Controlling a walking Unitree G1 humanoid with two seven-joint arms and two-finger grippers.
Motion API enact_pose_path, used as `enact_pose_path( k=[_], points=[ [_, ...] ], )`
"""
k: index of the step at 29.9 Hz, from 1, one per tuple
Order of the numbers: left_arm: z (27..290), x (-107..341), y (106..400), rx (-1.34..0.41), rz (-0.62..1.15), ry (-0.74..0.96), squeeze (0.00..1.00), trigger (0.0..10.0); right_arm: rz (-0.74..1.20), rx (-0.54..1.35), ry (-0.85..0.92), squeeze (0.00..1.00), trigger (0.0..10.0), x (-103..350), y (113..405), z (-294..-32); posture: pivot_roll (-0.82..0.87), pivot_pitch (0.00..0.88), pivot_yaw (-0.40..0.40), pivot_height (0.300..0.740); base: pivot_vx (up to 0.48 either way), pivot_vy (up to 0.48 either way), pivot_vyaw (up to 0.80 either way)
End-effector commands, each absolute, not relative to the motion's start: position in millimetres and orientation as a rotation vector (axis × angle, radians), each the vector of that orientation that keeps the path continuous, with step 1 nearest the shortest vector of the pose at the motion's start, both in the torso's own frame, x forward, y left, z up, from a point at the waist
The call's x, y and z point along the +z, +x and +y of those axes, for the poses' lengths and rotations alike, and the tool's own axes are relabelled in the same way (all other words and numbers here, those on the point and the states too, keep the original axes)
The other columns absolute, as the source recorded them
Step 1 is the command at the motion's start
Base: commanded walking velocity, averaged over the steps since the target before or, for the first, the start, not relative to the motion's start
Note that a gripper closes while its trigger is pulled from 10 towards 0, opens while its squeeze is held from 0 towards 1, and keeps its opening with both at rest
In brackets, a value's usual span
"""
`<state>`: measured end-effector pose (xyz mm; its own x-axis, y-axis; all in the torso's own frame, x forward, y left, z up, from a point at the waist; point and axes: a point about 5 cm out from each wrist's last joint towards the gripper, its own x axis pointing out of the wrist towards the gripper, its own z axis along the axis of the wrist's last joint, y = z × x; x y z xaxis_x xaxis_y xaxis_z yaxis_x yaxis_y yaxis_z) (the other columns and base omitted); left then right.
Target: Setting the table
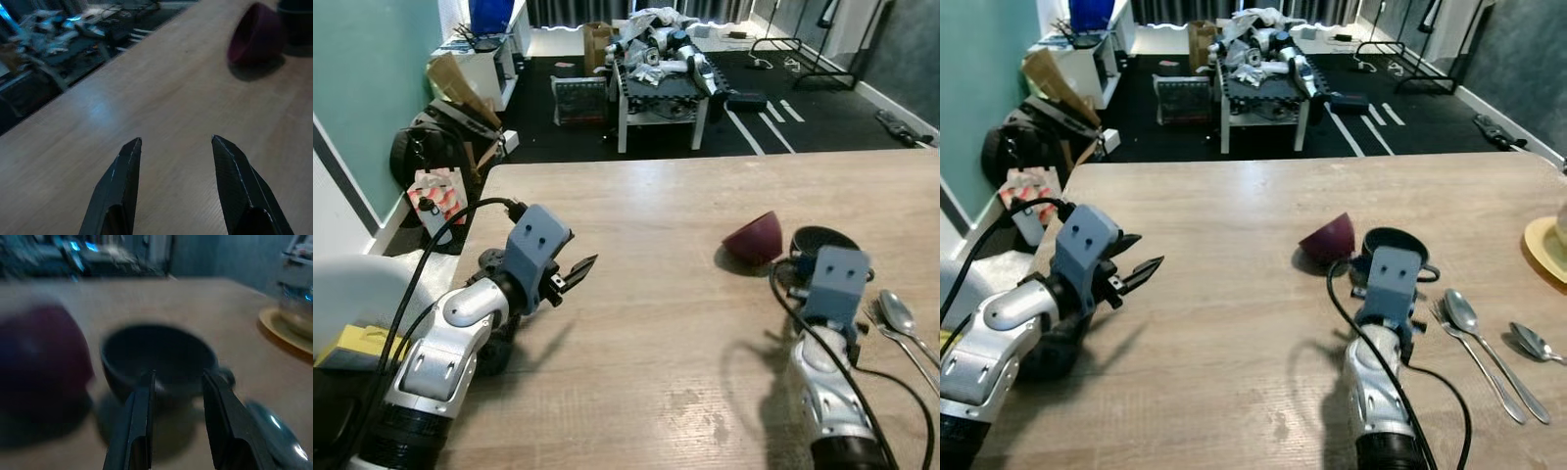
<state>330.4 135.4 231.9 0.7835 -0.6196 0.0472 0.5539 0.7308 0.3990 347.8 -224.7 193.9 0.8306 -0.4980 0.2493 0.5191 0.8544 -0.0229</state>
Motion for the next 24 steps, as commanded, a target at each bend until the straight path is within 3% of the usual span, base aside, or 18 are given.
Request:
enact_pose_path(
  k=[1, 5, 15, 20, 24],
  points=[
    [133.8, 227.3, 329.8, -0.677, -0.167, 0.392, 0.00, 10.0, -0.247, -0.533, -0.076, 0.00, 10.0, 193.4, 347.8, -225.9, 0.13, 0.129, 0.100, 0.740, 0.000, 0.000, 0.00],
    [121.9, 232.6, 329.6, -0.805, -0.185, 0.451, 0.00, 10.0, -0.229, -0.544, 0.008, 0.00, 10.0, 206.7, 353.5, -237.6, 0.14, 0.134, 0.095, 0.740, 0.000, 0.000, 0.00],
    [113.9, 246.0, 334.3, -0.822, -0.226, 0.459, 0.00, 10.0, -0.137, -0.654, -0.007, 0.00, 10.0, 200.5, 359.9, -250.8, 0.14, 0.148, 0.096, 0.740, 0.000, 0.000, 0.00],
    [113.0, 243.4, 324.5, -0.849, -0.227, 0.458, 0.00, 10.0, -0.206, -0.497, -0.069, 0.00, 10.0, 205.6, 369.8, -242.7, 0.16, 0.155, 0.086, 0.740, 0.000, 0.000, 0.00],
    [120.9, 245.0, 328.3, -0.745, -0.246, 0.460, 0.00, 10.0, -0.271, -0.333, -0.069, 0.00, 10.0, 216.0, 368.4, -234.5, 0.16, 0.155, 0.086, 0.740, 0.000, 0.000, 0.00]
  ],
)
